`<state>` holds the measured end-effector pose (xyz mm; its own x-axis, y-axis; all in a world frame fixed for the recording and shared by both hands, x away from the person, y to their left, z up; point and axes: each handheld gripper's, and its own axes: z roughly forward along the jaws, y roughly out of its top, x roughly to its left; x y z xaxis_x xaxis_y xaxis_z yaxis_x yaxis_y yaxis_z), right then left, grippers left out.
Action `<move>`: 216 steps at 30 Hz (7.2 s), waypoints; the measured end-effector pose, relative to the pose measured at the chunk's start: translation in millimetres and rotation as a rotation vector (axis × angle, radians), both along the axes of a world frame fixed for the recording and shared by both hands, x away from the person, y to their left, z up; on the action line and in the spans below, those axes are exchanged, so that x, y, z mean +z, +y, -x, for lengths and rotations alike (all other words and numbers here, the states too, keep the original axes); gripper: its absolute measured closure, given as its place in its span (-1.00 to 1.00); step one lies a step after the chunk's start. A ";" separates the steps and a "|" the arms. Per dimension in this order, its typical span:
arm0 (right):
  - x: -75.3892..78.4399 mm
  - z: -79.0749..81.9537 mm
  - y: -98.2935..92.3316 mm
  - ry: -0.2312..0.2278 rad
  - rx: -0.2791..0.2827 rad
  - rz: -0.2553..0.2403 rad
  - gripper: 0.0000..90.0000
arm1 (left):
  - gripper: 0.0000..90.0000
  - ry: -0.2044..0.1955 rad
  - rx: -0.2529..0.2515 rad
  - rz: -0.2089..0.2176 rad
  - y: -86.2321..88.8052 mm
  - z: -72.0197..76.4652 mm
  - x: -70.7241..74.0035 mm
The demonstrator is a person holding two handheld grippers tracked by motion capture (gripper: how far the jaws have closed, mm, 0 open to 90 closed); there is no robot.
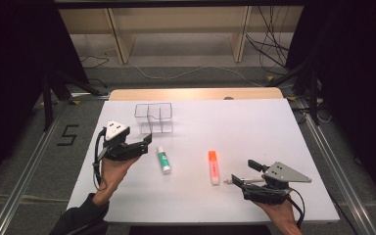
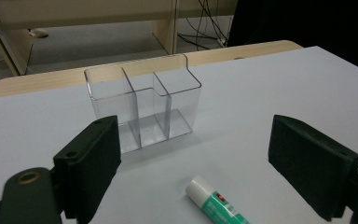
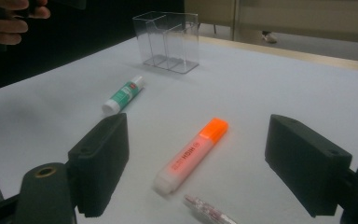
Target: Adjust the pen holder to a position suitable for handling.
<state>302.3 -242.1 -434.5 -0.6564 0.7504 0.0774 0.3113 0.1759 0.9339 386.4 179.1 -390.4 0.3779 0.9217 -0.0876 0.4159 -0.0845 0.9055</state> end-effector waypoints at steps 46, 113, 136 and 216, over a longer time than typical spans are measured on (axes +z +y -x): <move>-4.0 -2.7 3.7 0.031 0.006 0.012 -0.48 | 0.98 0.118 0.258 0.007 60.6 -109.1 -48.4; -5.2 -5.5 6.4 0.040 0.023 0.019 -0.47 | 0.98 0.185 0.093 -0.023 -38.2 -166.4 -55.1; -4.7 -4.8 6.3 0.037 0.030 0.017 -0.47 | 0.98 0.180 0.010 -0.060 -87.9 -169.4 -48.3; 1.0 -6.2 -13.9 0.017 -0.033 -0.012 -0.47 | -0.38 0.223 -0.310 -0.119 -70.4 -52.1 -10.9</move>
